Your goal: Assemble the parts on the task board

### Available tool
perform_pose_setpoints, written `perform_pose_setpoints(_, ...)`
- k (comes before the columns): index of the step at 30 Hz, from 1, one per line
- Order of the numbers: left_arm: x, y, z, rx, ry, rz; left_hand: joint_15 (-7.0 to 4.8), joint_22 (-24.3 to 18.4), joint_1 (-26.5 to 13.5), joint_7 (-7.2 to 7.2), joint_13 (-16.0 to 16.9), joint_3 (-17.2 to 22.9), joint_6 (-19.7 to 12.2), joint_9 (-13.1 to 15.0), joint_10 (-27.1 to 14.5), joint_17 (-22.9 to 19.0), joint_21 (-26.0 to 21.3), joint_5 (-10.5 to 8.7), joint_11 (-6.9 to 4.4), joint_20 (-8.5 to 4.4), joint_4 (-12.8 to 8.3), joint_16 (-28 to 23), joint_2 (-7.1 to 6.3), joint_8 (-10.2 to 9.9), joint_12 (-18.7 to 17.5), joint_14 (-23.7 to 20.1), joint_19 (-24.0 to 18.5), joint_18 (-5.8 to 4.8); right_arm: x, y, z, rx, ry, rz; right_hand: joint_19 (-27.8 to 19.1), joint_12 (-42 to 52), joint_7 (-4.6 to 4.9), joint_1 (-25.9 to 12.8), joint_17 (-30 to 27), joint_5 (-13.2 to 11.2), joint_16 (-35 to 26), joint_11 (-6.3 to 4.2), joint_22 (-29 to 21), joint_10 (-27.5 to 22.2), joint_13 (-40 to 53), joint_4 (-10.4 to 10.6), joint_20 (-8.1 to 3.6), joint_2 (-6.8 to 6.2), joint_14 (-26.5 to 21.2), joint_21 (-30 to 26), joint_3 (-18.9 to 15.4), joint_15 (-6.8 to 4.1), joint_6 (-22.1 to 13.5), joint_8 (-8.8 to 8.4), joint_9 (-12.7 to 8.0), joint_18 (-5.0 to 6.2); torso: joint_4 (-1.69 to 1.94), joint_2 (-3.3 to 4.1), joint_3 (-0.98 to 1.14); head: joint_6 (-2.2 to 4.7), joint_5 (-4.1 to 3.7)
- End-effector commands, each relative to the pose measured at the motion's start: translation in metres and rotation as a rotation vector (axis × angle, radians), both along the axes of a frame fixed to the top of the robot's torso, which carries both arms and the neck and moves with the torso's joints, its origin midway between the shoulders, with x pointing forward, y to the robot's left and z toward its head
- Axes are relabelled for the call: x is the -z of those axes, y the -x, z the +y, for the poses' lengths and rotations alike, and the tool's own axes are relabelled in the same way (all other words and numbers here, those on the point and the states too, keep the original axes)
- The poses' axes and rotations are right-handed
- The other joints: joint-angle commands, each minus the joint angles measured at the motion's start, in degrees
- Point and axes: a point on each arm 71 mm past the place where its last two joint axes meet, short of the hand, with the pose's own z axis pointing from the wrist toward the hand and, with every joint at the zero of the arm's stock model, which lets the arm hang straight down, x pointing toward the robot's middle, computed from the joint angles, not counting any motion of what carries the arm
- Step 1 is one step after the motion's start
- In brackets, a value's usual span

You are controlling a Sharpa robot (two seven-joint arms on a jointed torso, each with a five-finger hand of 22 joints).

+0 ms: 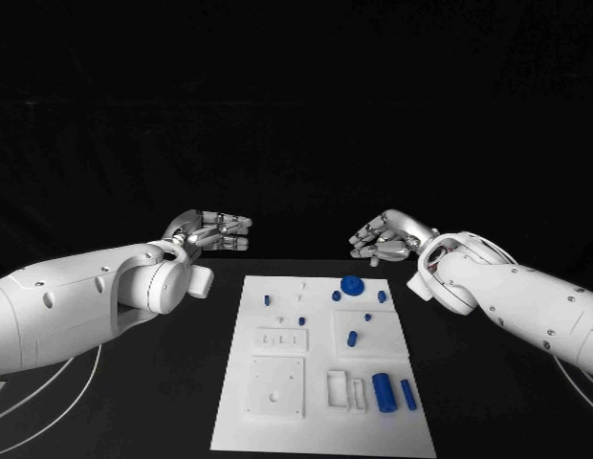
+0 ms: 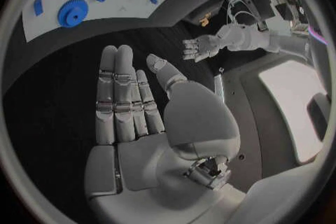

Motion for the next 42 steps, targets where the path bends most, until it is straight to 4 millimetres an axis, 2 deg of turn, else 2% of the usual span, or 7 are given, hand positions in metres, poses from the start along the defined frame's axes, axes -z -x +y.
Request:
perform_pose_setpoints(1, -0.006, 0.005, -0.007, 0.061, 0.009, -0.018, 0.03, -0.16, -0.67, 0.12, 0.07, -0.37, -0.03, 0.07, -0.04, -0.03, 0.48, 0.15, 0.10, -0.29, -0.48, -0.28, 0.17, -0.16, -0.30, 0.40, -0.09, -1.04, -0.002, 0.003, 0.007, -0.027, 0.226, -0.119, 3.50, 0.28, -0.39, -0.39, 10.62, 0.10, 14.28, -0.38, 6.87, 1.20, 0.12, -1.53, -1.67, -1.46, 1.64, 8.93, 0.99, -1.08, 1.13, 0.30, 0.12, 1.83, 0.84, 1.30, -0.04, 0.36, -0.52)
perform_pose_setpoints(4, -0.010, 0.011, -0.009, 0.079, 0.018, -0.014, 0.01, -0.18, -0.89, 0.12, 0.07, -0.55, 0.00, 0.08, 0.00, -0.02, 0.54, 0.14, 0.09, -0.30, -0.49, -0.24, 0.05, -0.15, -0.30, 0.49, -0.06, -1.04, -0.003, 0.005, 0.015, -0.038, 0.297, -0.154, 3.55, 0.27, -0.52, -0.63, 12.48, -0.06, 17.60, -0.32, 9.38, 0.89, 0.11, -1.50, -1.76, -2.23, 1.16, 11.03, 2.79, -1.03, 1.14, 0.29, 0.11, 1.91, 1.16, 2.02, -0.07, 0.57, -0.74)
perform_pose_setpoints(7, -0.014, 0.018, -0.012, 0.101, 0.029, -0.012, 0.00, -0.26, -1.13, 0.11, 0.06, -0.81, 0.03, 0.07, 0.00, -0.02, 0.63, 0.09, 0.09, -0.31, -0.69, -0.25, 0.03, -0.16, -0.30, 0.54, -0.04, -1.06, 0.000, 0.007, 0.022, -0.046, 0.365, -0.178, 4.87, 0.26, -0.61, -0.69, 13.48, -1.23, 20.16, -0.22, 10.98, 0.46, 0.11, -1.45, -2.07, -2.76, 0.72, 12.27, 4.19, -0.85, 1.18, 0.29, 0.12, 1.04, 1.64, 2.83, -0.12, 0.82, -1.13)
perform_pose_setpoints(16, -0.019, 0.032, -0.026, 0.164, 0.055, -0.004, 0.03, -0.47, -1.34, 0.11, 0.07, -1.11, -0.01, 0.08, -0.07, -0.03, 0.78, 0.07, 0.11, -0.31, -1.28, -0.31, 0.25, -0.16, -0.31, 0.50, -0.13, -1.08, 0.014, 0.013, 0.033, -0.056, 0.502, -0.206, 5.83, 0.26, -0.87, -0.56, 13.22, -4.43, 22.60, 0.01, 12.95, -0.56, 0.11, -1.26, -1.80, -3.94, 0.19, 12.26, 5.07, -0.48, 1.34, 0.29, 0.12, 0.53, 2.69, 4.24, -0.18, 1.01, -1.88)
perform_pose_setpoints(32, -0.027, 0.036, -0.031, 0.194, 0.061, -0.012, 0.18, -0.74, -1.47, 0.17, 0.07, -1.44, -0.13, 0.08, -0.50, -0.03, 0.78, 0.03, 0.27, -0.16, -1.69, -0.43, 0.30, -0.15, -0.30, 0.15, -0.39, -1.08, 0.035, 0.020, 0.036, -0.063, 0.558, -0.187, 6.67, 0.27, -0.83, -0.09, 11.57, -4.95, 24.42, 0.21, 18.70, -1.21, 0.10, -1.13, -1.57, -4.59, -0.29, 8.77, 5.79, -0.25, 1.05, 0.29, 0.11, 0.63, 2.83, 5.75, 0.26, 1.24, -2.12)
perform_pose_setpoints(35, -0.028, 0.036, -0.031, 0.197, 0.061, -0.012, 0.19, -0.76, -1.48, 0.17, 0.07, -1.46, -0.13, 0.08, -0.52, -0.03, 0.78, 0.03, 0.27, -0.15, -1.70, -0.43, 0.32, -0.15, -0.30, 0.12, -0.41, -1.08, 0.037, 0.020, 0.035, -0.055, 0.564, -0.187, 6.78, 0.26, -0.83, -0.01, 11.56, -5.47, 24.52, 0.22, 19.28, -1.34, 0.10, -1.13, -1.56, -4.69, -0.31, 8.46, 6.15, -0.24, 1.09, 0.28, 0.11, 0.63, 2.94, 5.97, 0.13, 1.26, -2.16)
perform_pose_setpoints(42, -0.029, 0.036, -0.031, 0.200, 0.060, -0.011, 0.21, -0.80, -1.50, 0.17, 0.07, -1.49, -0.14, 0.08, -0.55, -0.03, 0.78, 0.02, 0.28, -0.13, -1.72, -0.45, 0.36, -0.14, -0.29, 0.07, -0.45, -1.07, 0.037, 0.019, 0.034, -0.028, 0.565, -0.205, 7.28, 0.27, -0.76, -0.32, 11.56, -7.07, 25.00, 0.21, 21.61, -1.14, 0.10, -0.95, -1.61, -5.58, -0.37, 7.73, 9.67, -0.25, 1.29, 0.29, 0.12, 0.42, 3.03, 6.48, 0.14, 1.54, -2.14)
